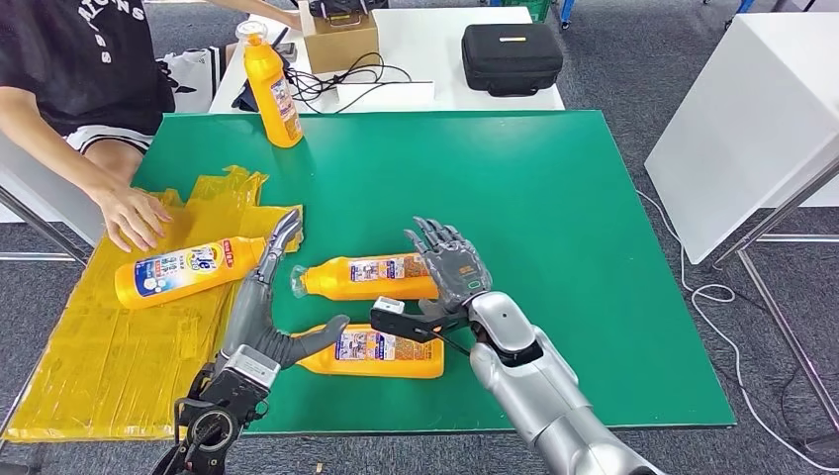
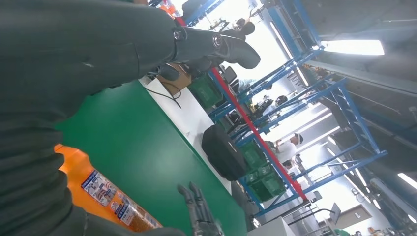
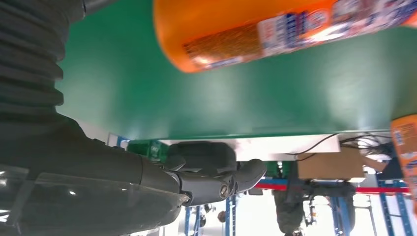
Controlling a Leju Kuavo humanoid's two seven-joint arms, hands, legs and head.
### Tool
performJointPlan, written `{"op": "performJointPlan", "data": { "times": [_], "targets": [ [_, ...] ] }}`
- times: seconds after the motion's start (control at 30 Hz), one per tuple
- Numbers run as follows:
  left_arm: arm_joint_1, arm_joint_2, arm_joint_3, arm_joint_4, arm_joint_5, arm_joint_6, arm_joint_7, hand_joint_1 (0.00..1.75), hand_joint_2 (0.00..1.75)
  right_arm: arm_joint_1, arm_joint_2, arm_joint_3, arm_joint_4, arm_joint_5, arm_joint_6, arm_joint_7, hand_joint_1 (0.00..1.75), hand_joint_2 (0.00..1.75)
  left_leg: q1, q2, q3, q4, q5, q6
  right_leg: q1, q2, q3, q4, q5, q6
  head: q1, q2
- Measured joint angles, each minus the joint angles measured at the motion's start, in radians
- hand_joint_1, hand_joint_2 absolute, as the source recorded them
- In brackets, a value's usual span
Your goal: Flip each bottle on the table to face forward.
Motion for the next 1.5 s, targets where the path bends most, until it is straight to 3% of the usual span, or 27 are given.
{"op": "performJointPlan", "data": {
  "times": [0.23,0.67,0.93,1.27,1.5],
  "targets": [
    [0.005,-0.002,0.000,0.005,-0.020,0.039,-0.002,0.00,1.75,-0.011,0.055,0.000,0.108,-0.017,-0.080,-0.044,0.00,1.75,0.000,0.000,0.000,0.000,0.000,0.000,0.000,0.000,0.000,0.000,0.000,0.000,0.000,0.000],
    [0.005,-0.006,0.000,0.025,-0.029,0.049,-0.010,0.00,1.75,-0.039,0.094,0.000,0.186,-0.029,-0.078,-0.042,0.00,1.75,0.000,0.000,0.000,0.000,0.000,0.000,0.000,0.000,0.000,0.000,0.000,0.000,0.000,0.000],
    [0.003,-0.014,0.000,0.036,-0.030,0.052,-0.008,0.00,1.75,-0.087,0.098,0.000,0.257,-0.040,-0.078,0.021,0.00,1.75,0.000,0.000,0.000,0.000,0.000,0.000,0.000,0.000,0.000,0.000,0.000,0.000,0.000,0.000],
    [0.000,-0.021,0.000,0.055,-0.029,0.036,-0.004,0.00,1.75,-0.151,0.099,-0.010,0.355,0.054,-0.112,0.142,0.00,1.75,0.000,0.000,0.000,0.000,0.000,0.000,0.000,0.000,0.000,0.000,0.000,0.000,0.000,0.000],
    [-0.005,-0.022,-0.006,0.065,-0.019,0.028,-0.004,0.00,1.75,-0.171,0.099,-0.030,0.397,0.068,-0.112,0.151,0.00,1.75,0.000,0.000,0.000,0.000,0.000,0.000,0.000,0.000,0.000,0.000,0.000,0.000,0.000,0.000]
  ]
}}
